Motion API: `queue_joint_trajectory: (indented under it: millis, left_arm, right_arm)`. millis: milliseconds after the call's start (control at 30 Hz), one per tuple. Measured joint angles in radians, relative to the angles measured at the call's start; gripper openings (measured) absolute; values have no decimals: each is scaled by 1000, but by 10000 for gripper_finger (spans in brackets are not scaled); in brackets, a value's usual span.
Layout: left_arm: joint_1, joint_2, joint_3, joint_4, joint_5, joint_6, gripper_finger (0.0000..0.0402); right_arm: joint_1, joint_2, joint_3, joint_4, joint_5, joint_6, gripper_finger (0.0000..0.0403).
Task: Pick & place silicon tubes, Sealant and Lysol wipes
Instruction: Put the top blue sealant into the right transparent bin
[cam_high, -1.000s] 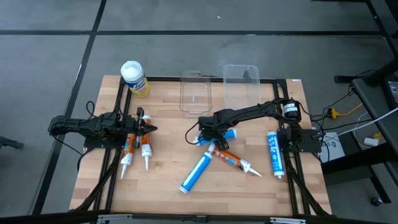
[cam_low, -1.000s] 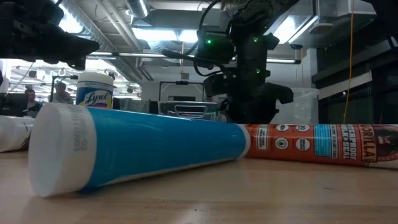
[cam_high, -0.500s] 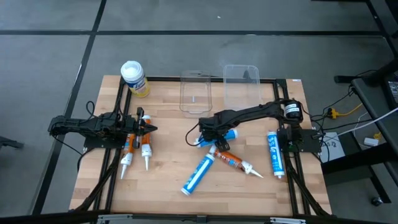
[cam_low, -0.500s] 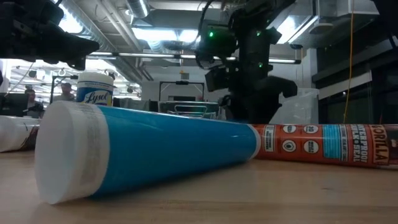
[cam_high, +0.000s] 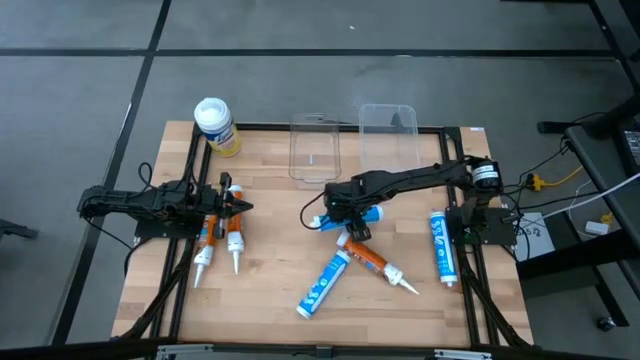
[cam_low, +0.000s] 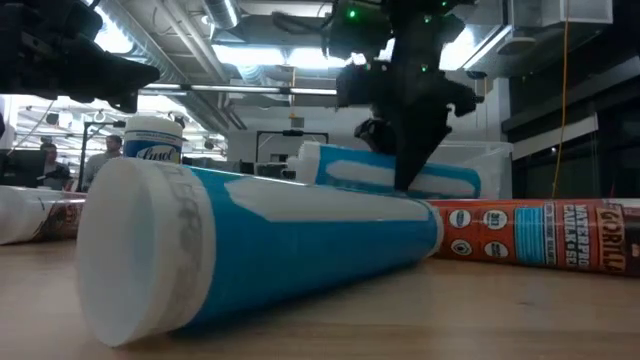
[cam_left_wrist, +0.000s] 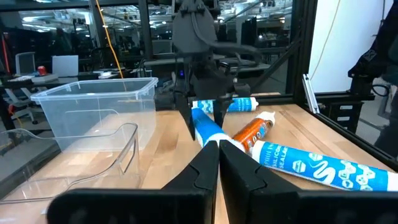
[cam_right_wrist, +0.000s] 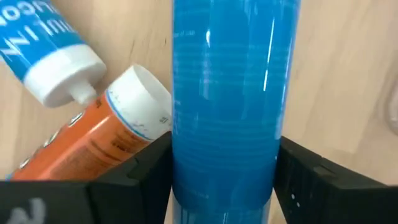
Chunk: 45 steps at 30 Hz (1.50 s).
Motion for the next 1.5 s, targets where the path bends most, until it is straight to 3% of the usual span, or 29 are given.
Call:
queue_joint_trajectory:
  millis: [900,1500]
  left_arm:
    - [0,0,0,0,0,0,9]
    - [0,0,0,0,0,0,10]
  right_arm:
    - [-3,-236,1,52,-1,232,224]
    - [-3,-264,1,71,38,353,224]
